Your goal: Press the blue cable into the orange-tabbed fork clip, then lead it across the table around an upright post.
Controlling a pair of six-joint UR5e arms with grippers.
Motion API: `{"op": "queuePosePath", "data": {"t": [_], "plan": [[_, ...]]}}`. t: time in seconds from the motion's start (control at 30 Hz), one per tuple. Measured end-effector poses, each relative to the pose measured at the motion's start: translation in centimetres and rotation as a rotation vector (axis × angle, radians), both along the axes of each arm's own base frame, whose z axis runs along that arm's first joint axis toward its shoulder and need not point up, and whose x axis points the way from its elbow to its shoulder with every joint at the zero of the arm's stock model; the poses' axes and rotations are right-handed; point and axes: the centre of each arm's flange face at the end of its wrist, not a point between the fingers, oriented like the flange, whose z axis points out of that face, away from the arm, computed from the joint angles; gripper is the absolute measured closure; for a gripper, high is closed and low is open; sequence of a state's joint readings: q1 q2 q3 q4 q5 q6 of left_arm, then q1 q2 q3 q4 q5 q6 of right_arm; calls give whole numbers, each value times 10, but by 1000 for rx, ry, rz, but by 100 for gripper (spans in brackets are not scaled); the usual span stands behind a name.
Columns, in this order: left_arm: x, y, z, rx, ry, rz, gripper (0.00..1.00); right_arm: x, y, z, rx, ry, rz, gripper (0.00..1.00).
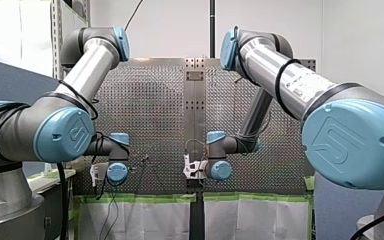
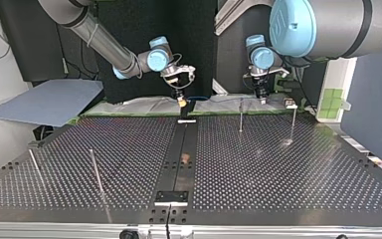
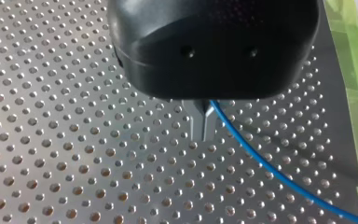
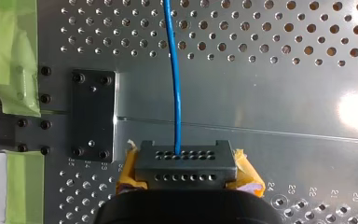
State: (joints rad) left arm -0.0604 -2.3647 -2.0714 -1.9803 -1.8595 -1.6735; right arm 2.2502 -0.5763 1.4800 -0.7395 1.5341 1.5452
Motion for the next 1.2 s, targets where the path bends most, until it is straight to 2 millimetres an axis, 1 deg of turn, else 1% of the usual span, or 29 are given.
{"op": "queuePosePath", "data": {"t": [0.3, 0.47, 0.7, 0.9, 1.2], "plan": [[0, -6, -2, -5, 35, -62, 100, 0, -5, 3, 3, 6, -6, 100], [13, -10, 1, -8, 42, -89, 100, -3, -9, 4, 2, 9, -14, 100], [31, -9, 7, -15, 53, -87, 100, -5, -17, 6, 2, 11, -28, 100], [42, -5, 10, -26, 69, -78, 100, -6, -29, 13, 5, 16, -42, 100], [44, 3, 9, -37, 95, -72, 100, -12, -52, 24, 4, 18, -74, 100]]}}
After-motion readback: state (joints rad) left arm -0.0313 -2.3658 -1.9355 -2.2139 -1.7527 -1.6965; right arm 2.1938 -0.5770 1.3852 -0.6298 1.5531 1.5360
